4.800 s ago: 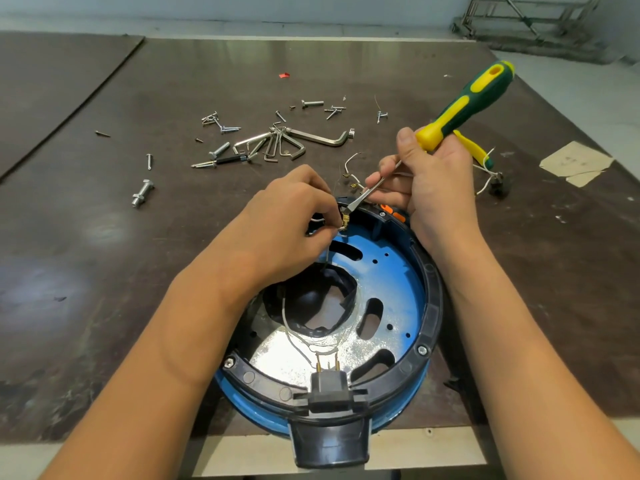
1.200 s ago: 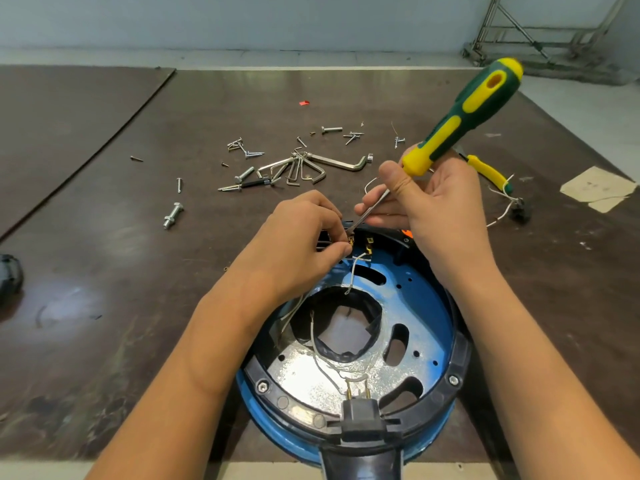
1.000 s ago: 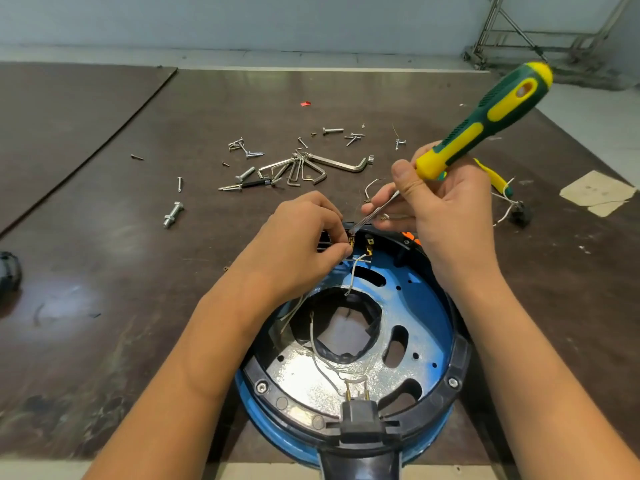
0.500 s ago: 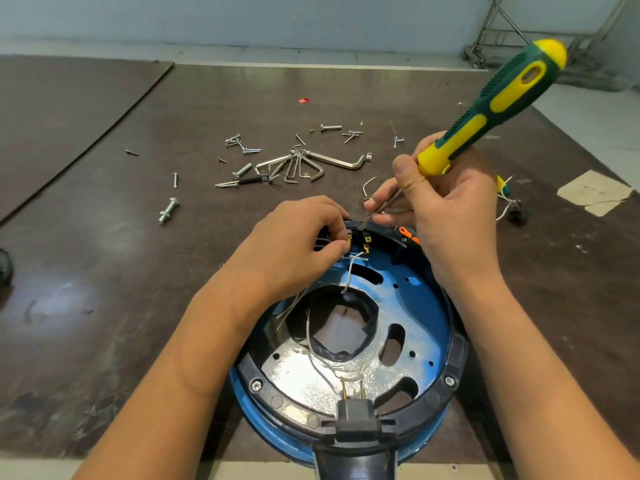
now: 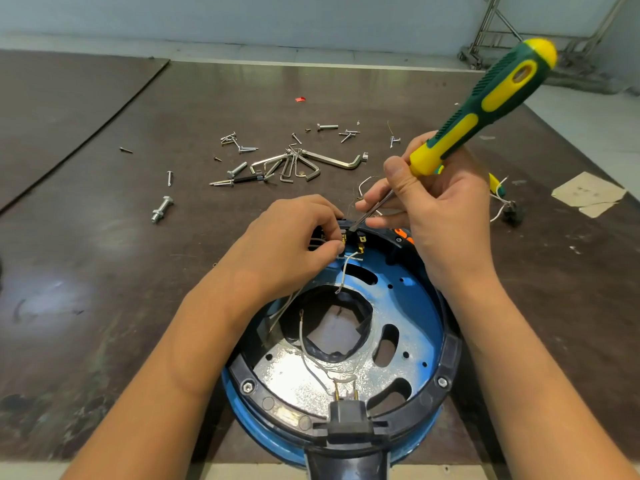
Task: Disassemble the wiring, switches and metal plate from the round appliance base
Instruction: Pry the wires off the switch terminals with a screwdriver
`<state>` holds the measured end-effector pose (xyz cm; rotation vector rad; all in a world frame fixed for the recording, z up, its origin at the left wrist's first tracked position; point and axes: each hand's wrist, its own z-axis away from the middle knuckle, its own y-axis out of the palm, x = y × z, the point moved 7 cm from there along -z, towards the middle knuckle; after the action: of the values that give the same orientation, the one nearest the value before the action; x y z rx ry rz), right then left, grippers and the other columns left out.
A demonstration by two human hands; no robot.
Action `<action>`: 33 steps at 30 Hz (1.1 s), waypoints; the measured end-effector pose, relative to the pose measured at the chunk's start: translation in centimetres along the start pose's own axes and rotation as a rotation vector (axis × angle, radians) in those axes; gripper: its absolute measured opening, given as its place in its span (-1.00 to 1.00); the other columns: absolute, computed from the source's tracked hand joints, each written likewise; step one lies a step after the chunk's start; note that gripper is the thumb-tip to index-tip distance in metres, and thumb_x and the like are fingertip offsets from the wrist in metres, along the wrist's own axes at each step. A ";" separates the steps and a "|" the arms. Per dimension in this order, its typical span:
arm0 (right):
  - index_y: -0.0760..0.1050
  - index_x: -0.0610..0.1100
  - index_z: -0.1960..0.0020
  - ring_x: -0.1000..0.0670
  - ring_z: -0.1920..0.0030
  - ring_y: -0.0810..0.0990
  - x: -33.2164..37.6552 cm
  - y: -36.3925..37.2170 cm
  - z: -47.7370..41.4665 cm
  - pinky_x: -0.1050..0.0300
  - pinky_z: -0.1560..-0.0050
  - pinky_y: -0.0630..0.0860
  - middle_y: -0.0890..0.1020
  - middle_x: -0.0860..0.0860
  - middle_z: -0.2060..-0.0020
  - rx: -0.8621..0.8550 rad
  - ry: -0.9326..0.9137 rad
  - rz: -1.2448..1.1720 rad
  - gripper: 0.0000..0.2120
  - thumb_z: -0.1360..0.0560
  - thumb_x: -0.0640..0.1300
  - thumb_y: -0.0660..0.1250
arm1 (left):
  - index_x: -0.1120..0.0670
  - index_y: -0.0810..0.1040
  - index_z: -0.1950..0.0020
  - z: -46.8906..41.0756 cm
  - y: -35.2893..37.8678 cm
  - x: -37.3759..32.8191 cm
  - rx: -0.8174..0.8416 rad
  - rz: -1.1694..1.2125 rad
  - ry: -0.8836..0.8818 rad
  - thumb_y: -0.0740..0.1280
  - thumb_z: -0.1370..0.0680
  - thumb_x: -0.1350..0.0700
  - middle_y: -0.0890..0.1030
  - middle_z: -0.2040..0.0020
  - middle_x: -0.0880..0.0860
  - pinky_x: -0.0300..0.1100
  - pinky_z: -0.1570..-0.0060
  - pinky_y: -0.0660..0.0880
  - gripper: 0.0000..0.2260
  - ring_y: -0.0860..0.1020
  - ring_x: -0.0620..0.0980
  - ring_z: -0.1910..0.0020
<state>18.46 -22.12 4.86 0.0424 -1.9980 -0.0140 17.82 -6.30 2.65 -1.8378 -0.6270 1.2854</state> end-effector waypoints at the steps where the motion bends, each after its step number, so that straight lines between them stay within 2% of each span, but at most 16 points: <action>1: 0.45 0.06 0.05 -0.20 0.20 0.75 0.1 0.0 0.0 0.00 0.32 0.67 0.66 -0.09 0.29 0.006 -0.005 0.007 -0.84 -0.65 -0.14 0.36 | -0.05 0.63 0.13 0.0 0.0 0.0 0.002 -0.003 0.001 0.40 -0.53 0.02 0.56 -0.20 -0.17 0.01 -0.13 0.52 -0.94 0.52 -0.19 -0.12; 6: 0.41 -0.03 -0.01 -0.20 0.22 0.74 0.6 0.9 0.2 0.05 0.39 0.64 0.63 -0.04 0.30 0.076 -0.025 0.010 -0.84 -0.65 -0.24 0.35 | -0.08 0.60 0.17 0.0 0.1 0.0 -0.001 -0.011 -0.012 0.39 -0.53 0.01 0.55 -0.14 -0.15 0.06 -0.09 0.52 -0.92 0.53 -0.13 -0.08; 10: 0.39 -0.02 -0.01 -0.20 0.24 0.72 0.9 1.3 0.1 0.10 0.47 0.59 0.61 -0.01 0.32 0.081 -0.045 0.059 -0.82 -0.64 -0.24 0.36 | -0.06 0.61 0.16 0.0 0.1 0.0 0.005 -0.008 -0.009 0.39 -0.53 0.01 0.54 -0.14 -0.15 0.06 -0.08 0.52 -0.92 0.53 -0.12 -0.08; 14: 0.36 -0.05 0.01 -0.21 0.24 0.74 -0.2 0.2 -0.5 0.17 0.56 0.51 0.62 -0.11 0.30 0.029 0.077 0.024 -0.84 -0.66 -0.21 0.32 | -0.05 0.62 0.15 0.0 0.1 0.0 0.008 -0.023 -0.008 0.39 -0.53 0.01 0.54 -0.16 -0.15 0.04 -0.08 0.52 -0.92 0.53 -0.15 -0.07; 17: 0.36 -0.10 -0.01 -0.21 0.29 0.74 -1.9 0.3 -0.6 0.18 0.60 0.49 0.66 -0.13 0.36 0.106 0.234 0.044 -0.85 -0.65 -0.21 0.34 | -0.05 0.62 0.14 0.0 0.2 -0.1 0.013 -0.018 -0.006 0.38 -0.54 0.01 0.53 -0.16 -0.15 0.04 -0.08 0.52 -0.92 0.52 -0.14 -0.08; 20: 0.41 -0.01 -0.05 -0.20 0.34 0.72 -2.0 1.1 -0.5 0.13 0.52 0.57 0.67 -0.15 0.35 0.201 0.188 0.139 -0.83 -0.63 -0.21 0.38 | -0.04 0.63 0.13 0.0 0.2 -0.2 0.012 -0.020 0.000 0.38 -0.54 0.01 0.53 -0.15 -0.14 0.04 -0.09 0.52 -0.92 0.52 -0.14 -0.10; 22: 0.42 0.02 -0.04 -0.20 0.32 0.73 -1.6 1.2 -0.4 0.08 0.45 0.62 0.67 -0.17 0.33 0.203 0.145 0.134 -0.82 -0.63 -0.21 0.37 | -0.03 0.64 0.13 0.0 0.1 -0.1 0.007 -0.021 0.000 0.38 -0.54 0.02 0.53 -0.15 -0.14 0.03 -0.09 0.52 -0.92 0.52 -0.14 -0.09; 27: 0.37 -0.12 -0.03 -0.26 0.16 0.76 -1.0 -0.4 0.0 0.07 0.31 0.69 0.66 -0.23 0.26 0.051 0.113 -0.112 -0.91 -0.67 -0.22 0.29 | -0.02 0.64 0.14 0.0 0.0 -0.1 -0.006 -0.006 0.001 0.39 -0.53 0.04 0.55 -0.14 -0.14 0.00 -0.08 0.52 -0.92 0.53 -0.16 -0.05; 30: 0.37 -0.13 -0.05 -0.26 0.12 0.76 -0.7 -0.2 0.0 0.02 0.25 0.72 0.67 -0.27 0.22 0.078 0.097 -0.151 -0.92 -0.67 -0.23 0.28 | -0.02 0.64 0.15 0.0 0.0 -0.1 -0.004 -0.003 -0.003 0.40 -0.53 0.04 0.55 -0.13 -0.15 -0.01 -0.07 0.52 -0.92 0.53 -0.17 -0.05; 33: 0.36 -0.12 -0.04 -0.26 0.16 0.76 -0.7 -0.1 -0.1 0.03 0.27 0.71 0.67 -0.24 0.24 0.081 0.097 -0.144 -0.90 -0.67 -0.22 0.28 | -0.03 0.64 0.16 0.0 0.1 -0.1 -0.005 0.000 -0.005 0.40 -0.53 0.03 0.55 -0.14 -0.15 0.00 -0.08 0.52 -0.92 0.53 -0.17 -0.06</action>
<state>18.81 -22.24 4.25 0.2355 -1.8946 -0.0230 17.83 -6.40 2.64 -1.8384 -0.6336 1.2900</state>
